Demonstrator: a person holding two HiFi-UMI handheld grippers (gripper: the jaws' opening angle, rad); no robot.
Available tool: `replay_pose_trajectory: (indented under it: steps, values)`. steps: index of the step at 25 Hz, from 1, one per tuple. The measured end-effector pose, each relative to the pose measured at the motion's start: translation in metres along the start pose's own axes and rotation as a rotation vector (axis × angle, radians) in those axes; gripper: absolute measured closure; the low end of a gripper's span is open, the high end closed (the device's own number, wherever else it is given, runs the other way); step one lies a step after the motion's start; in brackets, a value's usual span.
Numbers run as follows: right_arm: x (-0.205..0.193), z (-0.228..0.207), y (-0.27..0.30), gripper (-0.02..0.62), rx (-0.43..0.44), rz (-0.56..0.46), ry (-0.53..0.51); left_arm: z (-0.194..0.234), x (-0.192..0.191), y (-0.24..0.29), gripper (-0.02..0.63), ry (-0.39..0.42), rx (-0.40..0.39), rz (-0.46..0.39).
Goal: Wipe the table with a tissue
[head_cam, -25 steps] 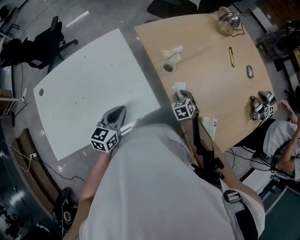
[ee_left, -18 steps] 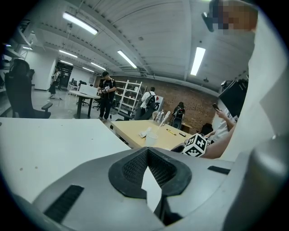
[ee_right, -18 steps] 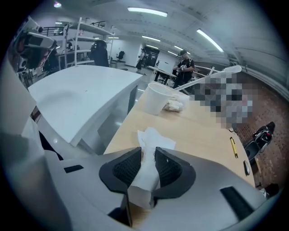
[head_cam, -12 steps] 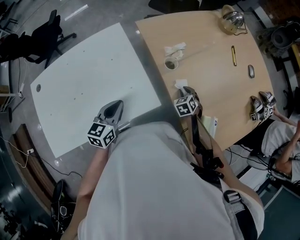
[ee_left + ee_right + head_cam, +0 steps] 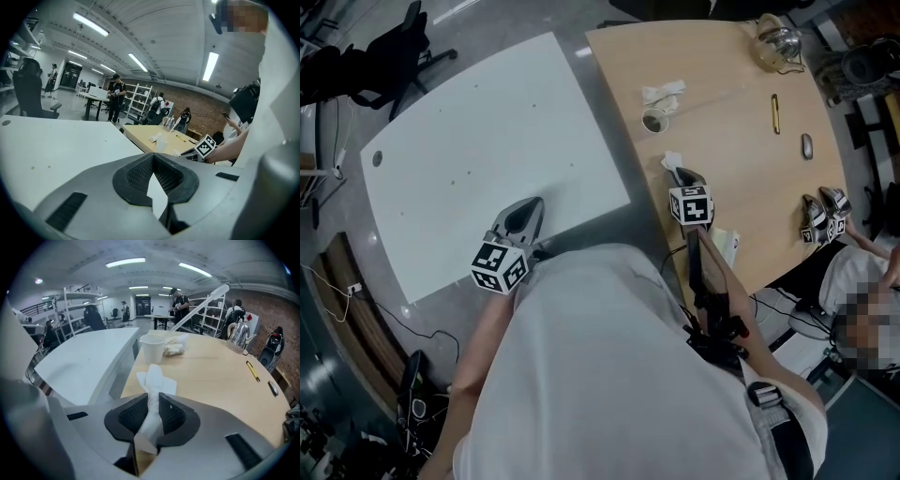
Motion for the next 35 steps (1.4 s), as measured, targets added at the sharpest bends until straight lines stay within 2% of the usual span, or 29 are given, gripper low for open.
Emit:
replay_pose_trajectory:
  steps: [4,8,12,15,21,25,29,35]
  values:
    - [0.013,0.023,-0.015,0.520,0.067,-0.073,-0.015,0.006,0.005,-0.005,0.601,0.025,-0.009,0.004]
    - [0.029,0.057,-0.024,0.520,0.182,-0.134,-0.099,0.010,0.003,-0.012,0.600,0.027,-0.012,0.011]
    - [0.045,0.088,-0.026,0.520,0.305,-0.160,-0.169,0.012,0.002,-0.022,0.600,0.024,-0.015,0.018]
    - [0.061,0.110,-0.017,0.520,0.354,-0.163,-0.216,0.018,0.001,-0.034,0.601,0.017,0.006,0.008]
    - [0.080,0.139,-0.005,0.520,0.405,-0.134,-0.280,0.020,-0.016,-0.060,0.601,-0.036,0.058,0.012]
    - [0.087,0.144,0.004,0.520,0.426,-0.124,-0.261,0.016,-0.027,-0.072,0.601,-0.064,0.091,0.006]
    - [0.095,0.148,0.017,0.520,0.422,-0.104,-0.224,0.015,-0.034,-0.084,0.601,-0.091,0.121,-0.009]
    - [0.107,0.159,0.042,0.520,0.390,-0.071,-0.259,0.018,-0.052,-0.105,0.601,-0.135,0.171,-0.011]
Point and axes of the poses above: the fingertips, and each gripper's own axes: y forward along the fingers, z to its left, x out of its top, the point moved 10 cm from there along -y, backward along the fingers, and after that the axes turned 7 degrees about z, right-handed, at the moved point
